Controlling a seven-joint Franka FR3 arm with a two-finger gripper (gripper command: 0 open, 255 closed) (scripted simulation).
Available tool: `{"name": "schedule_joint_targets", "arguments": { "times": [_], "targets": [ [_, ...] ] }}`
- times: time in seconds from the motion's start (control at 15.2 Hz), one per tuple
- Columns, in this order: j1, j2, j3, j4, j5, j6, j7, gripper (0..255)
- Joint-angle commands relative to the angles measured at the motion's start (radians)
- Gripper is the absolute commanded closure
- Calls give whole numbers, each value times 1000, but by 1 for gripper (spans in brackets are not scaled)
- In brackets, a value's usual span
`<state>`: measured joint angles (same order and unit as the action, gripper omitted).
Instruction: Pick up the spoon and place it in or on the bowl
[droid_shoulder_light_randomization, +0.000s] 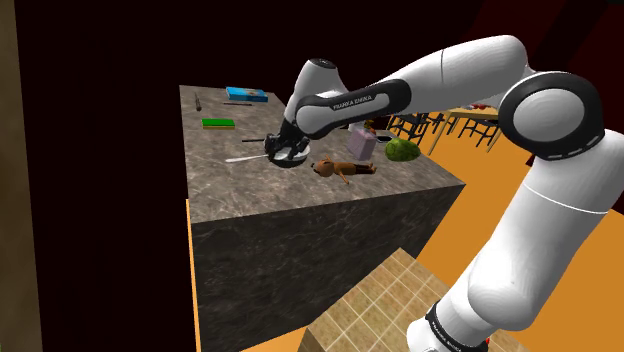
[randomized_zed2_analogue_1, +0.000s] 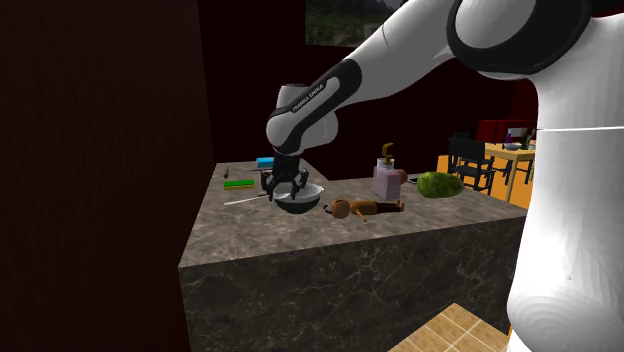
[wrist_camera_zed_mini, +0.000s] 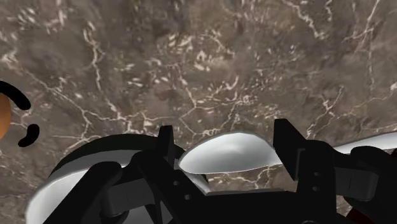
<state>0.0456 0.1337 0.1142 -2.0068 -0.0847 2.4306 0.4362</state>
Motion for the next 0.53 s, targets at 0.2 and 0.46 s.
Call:
{"name": "schedule_joint_targets", "arguments": {
  "times": [0.2, 0.46],
  "targets": [
    [-1, -24, 2, 40, 9, -64, -8, 255],
    [-1, -41, 2, 74, 15, -115, -14, 255]
  ]
}}
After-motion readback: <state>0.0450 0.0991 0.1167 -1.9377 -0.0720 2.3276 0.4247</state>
